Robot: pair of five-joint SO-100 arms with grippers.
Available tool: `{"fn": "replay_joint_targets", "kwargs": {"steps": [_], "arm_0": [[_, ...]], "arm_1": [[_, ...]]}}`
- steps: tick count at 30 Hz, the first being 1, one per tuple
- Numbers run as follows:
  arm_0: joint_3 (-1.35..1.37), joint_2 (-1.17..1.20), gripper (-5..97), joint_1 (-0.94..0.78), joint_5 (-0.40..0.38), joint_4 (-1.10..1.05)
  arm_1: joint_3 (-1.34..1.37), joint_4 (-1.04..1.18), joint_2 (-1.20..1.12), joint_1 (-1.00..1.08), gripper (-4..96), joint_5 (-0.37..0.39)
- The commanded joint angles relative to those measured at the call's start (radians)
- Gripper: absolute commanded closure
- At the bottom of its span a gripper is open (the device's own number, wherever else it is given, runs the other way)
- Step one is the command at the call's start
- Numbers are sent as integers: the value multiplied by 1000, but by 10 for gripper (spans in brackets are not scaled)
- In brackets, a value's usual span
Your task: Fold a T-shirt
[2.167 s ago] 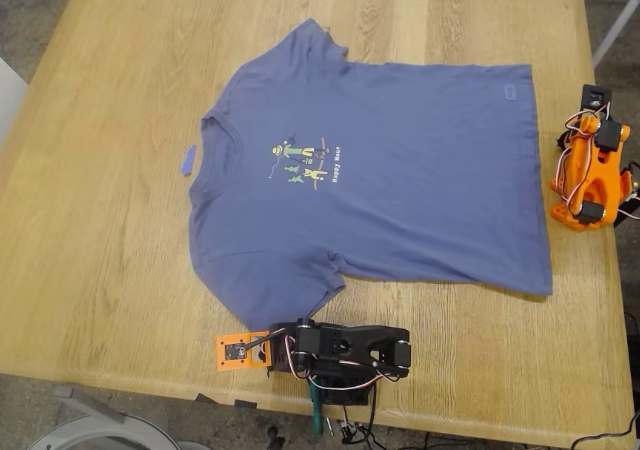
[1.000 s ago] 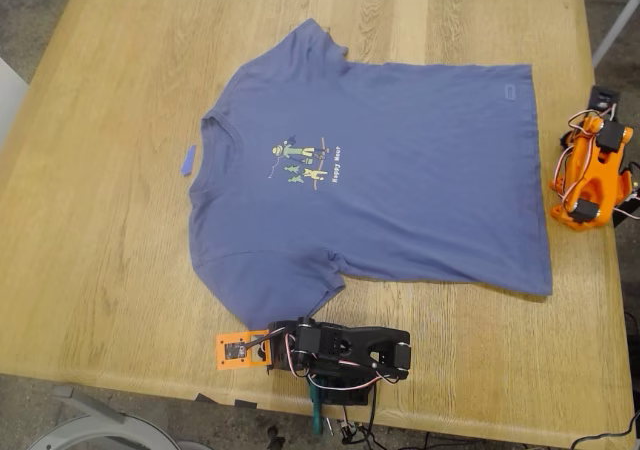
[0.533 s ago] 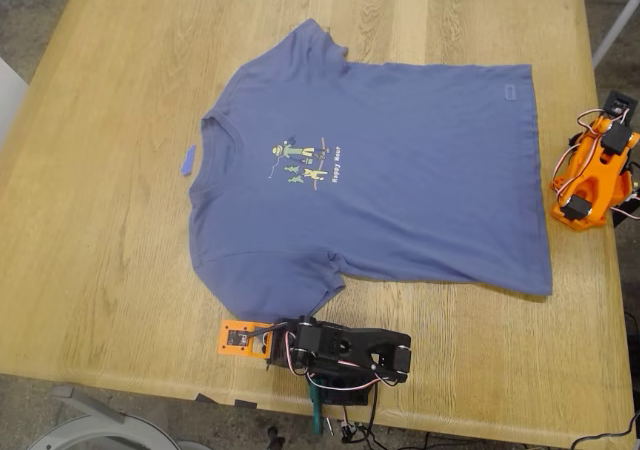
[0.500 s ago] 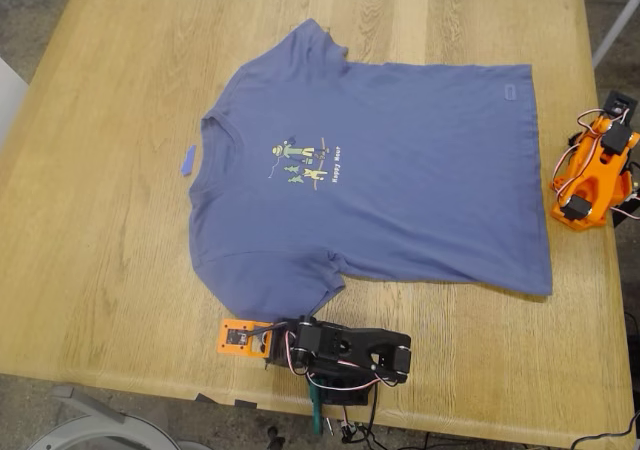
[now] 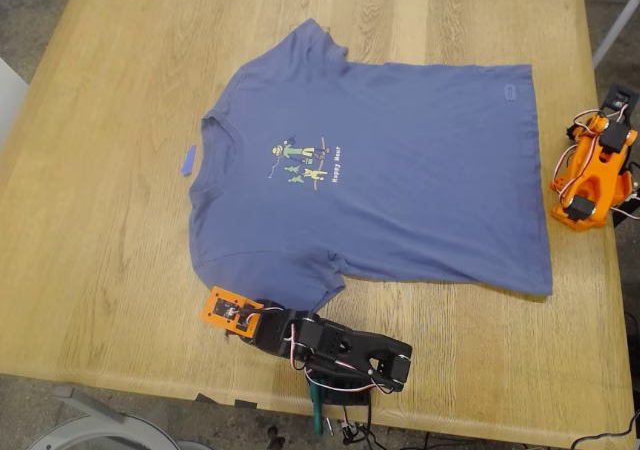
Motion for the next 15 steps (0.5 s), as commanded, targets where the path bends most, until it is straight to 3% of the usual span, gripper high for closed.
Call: {"fn": "replay_joint_targets", "kwargs": {"steps": [1,5,10,15], "arm_0": [[-18,106,915,18,-61,-66],[-41,106,798,60,-71,-101],[-78,106,659,112,-52,-109],[-140,104,481,127,-172,15]], "arm_1": [[-41,-48,5,-69,775,18],[-115,-104,5,-153,747,58],[-218,-100,5,-175,621,114],[-333,-87,3,-175,542,153]]}}
